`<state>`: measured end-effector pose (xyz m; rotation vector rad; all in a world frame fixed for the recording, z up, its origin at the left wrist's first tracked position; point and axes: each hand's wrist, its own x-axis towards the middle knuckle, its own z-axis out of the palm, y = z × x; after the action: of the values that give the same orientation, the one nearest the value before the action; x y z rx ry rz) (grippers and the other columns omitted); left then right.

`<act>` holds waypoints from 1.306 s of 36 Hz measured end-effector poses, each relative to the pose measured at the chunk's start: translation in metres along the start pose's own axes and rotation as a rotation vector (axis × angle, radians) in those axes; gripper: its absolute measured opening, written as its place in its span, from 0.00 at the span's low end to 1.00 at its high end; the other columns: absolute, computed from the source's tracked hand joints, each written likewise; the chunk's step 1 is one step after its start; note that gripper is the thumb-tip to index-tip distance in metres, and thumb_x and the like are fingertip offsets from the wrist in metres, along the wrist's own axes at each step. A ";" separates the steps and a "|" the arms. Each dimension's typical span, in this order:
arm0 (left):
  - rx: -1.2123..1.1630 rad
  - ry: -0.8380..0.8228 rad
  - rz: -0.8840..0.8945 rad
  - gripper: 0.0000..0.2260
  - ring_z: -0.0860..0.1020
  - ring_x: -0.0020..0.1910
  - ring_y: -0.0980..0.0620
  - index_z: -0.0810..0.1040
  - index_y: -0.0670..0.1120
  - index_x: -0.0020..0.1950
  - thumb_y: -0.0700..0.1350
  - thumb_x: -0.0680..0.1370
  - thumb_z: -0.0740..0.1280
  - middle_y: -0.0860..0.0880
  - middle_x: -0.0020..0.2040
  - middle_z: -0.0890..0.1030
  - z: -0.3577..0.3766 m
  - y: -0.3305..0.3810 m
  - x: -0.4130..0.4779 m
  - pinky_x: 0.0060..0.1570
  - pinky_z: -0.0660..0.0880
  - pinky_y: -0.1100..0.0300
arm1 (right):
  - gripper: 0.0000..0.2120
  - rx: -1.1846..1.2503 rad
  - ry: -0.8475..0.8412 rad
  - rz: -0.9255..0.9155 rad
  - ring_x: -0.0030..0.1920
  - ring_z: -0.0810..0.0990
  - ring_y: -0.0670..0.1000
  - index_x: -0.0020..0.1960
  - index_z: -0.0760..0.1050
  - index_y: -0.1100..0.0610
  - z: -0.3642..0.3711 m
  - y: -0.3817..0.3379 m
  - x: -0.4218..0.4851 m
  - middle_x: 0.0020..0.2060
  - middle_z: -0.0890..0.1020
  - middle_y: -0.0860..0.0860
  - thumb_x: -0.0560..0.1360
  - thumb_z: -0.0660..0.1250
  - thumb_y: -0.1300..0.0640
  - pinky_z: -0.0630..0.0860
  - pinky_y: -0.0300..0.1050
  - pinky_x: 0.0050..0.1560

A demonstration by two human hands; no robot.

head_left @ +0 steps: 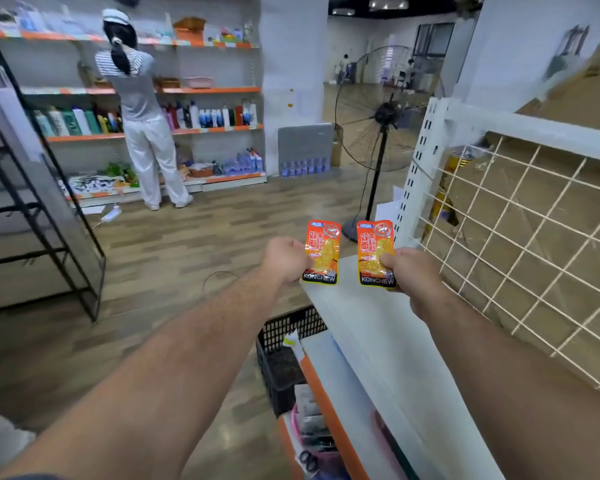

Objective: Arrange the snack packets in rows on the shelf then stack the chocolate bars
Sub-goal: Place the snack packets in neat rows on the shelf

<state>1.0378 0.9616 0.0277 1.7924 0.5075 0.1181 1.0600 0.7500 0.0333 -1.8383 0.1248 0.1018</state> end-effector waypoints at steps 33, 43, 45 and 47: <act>0.227 -0.797 0.299 0.08 0.74 0.32 0.49 0.77 0.44 0.38 0.33 0.73 0.70 0.45 0.36 0.78 0.143 0.047 0.216 0.27 0.69 0.64 | 0.06 0.129 0.694 0.241 0.38 0.81 0.53 0.40 0.75 0.55 -0.014 0.015 0.115 0.39 0.83 0.54 0.76 0.70 0.60 0.76 0.47 0.41; 0.304 -1.009 0.236 0.07 0.70 0.31 0.48 0.75 0.42 0.43 0.31 0.73 0.68 0.41 0.42 0.76 0.162 0.031 0.231 0.29 0.64 0.61 | 0.09 0.115 0.851 0.333 0.37 0.79 0.52 0.39 0.72 0.54 0.013 0.018 0.102 0.36 0.81 0.53 0.75 0.70 0.60 0.72 0.45 0.39; 0.311 -1.007 0.210 0.10 0.69 0.30 0.48 0.72 0.43 0.39 0.30 0.73 0.69 0.41 0.41 0.76 0.167 0.027 0.230 0.27 0.64 0.62 | 0.07 0.112 0.860 0.354 0.37 0.79 0.52 0.40 0.74 0.55 0.017 0.018 0.101 0.35 0.80 0.52 0.75 0.70 0.60 0.72 0.45 0.38; 0.341 -0.998 0.210 0.13 0.72 0.32 0.47 0.69 0.46 0.37 0.30 0.72 0.69 0.43 0.39 0.75 0.172 0.022 0.232 0.29 0.69 0.59 | 0.06 0.101 0.853 0.373 0.35 0.78 0.51 0.40 0.76 0.55 0.021 0.019 0.099 0.34 0.80 0.52 0.76 0.70 0.60 0.72 0.44 0.38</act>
<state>1.3105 0.8952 -0.0429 1.9614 -0.3992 -0.7280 1.1556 0.7615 -0.0037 -1.6297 1.0459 -0.4298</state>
